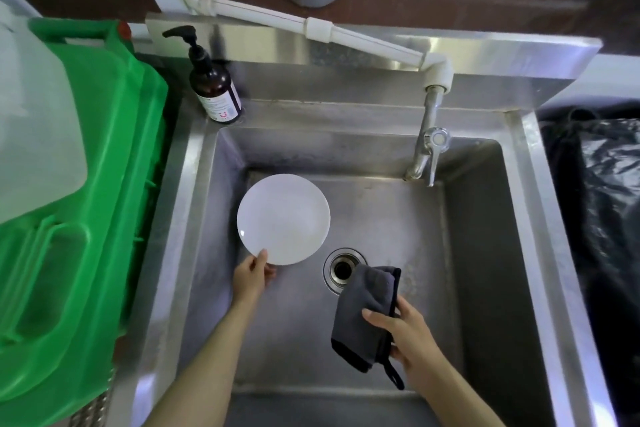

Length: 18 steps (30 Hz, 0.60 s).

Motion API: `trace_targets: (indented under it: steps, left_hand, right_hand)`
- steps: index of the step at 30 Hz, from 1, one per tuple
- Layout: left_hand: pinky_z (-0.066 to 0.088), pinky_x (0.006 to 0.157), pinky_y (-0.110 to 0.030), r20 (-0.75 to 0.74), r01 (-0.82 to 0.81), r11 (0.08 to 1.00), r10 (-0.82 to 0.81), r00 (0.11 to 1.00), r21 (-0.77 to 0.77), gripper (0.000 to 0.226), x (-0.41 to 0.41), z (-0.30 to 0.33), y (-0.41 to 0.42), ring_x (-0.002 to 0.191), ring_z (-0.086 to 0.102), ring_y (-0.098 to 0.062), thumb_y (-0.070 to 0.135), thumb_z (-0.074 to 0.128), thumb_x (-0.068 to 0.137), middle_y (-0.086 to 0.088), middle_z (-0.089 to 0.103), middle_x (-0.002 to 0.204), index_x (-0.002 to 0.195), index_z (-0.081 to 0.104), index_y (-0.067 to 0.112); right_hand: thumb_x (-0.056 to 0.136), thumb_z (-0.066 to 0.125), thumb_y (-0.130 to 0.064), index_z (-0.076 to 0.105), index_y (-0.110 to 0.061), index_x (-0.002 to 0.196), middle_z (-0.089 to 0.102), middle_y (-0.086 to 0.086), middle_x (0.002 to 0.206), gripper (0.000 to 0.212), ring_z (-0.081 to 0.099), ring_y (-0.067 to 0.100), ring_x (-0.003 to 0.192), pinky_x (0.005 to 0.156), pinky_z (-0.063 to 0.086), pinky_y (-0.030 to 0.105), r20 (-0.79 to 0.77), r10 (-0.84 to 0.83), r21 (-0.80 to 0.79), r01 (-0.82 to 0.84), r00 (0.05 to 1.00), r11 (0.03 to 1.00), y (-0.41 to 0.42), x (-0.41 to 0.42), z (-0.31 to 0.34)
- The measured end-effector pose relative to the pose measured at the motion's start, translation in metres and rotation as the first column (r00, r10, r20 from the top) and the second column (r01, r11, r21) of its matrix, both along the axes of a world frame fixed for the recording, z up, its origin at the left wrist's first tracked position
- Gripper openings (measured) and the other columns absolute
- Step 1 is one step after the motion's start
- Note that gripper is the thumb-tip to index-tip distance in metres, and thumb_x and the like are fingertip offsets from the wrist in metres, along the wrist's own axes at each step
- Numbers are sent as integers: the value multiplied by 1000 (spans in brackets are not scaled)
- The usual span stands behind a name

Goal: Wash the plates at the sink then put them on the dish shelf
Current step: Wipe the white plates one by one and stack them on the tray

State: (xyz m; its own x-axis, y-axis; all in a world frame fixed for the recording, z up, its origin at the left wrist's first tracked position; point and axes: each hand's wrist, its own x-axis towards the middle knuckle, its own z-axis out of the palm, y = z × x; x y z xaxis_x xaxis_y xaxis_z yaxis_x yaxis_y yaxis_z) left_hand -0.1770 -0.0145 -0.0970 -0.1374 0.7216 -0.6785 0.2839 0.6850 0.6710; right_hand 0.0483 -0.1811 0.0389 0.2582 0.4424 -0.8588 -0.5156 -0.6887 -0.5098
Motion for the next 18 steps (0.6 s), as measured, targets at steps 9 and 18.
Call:
trace_targets:
  steps: [9, 18]
  left_hand:
    - [65, 70, -31, 385, -172, 985, 168, 908, -23, 31, 11, 17, -26, 82, 76, -22, 6, 45, 109, -9, 68, 118, 139, 49, 15]
    - [65, 72, -34, 396, -51, 999, 44, 917, 9, 37, 7, 38, -25, 89, 78, -28, 3, 46, 109, -8, 65, 129, 141, 45, 20]
  right_hand:
    - [86, 78, 4, 70, -26, 108, 81, 0, 94, 38, 75, 28, 97, 66, 62, 36, -24, -41, -18, 40, 999, 999, -1, 5, -2]
    - [85, 78, 5, 70, -23, 110, 81, 3, 96, 37, 74, 31, 98, 70, 63, 40, -13, -67, -5, 67, 998, 998, -15, 16, 18]
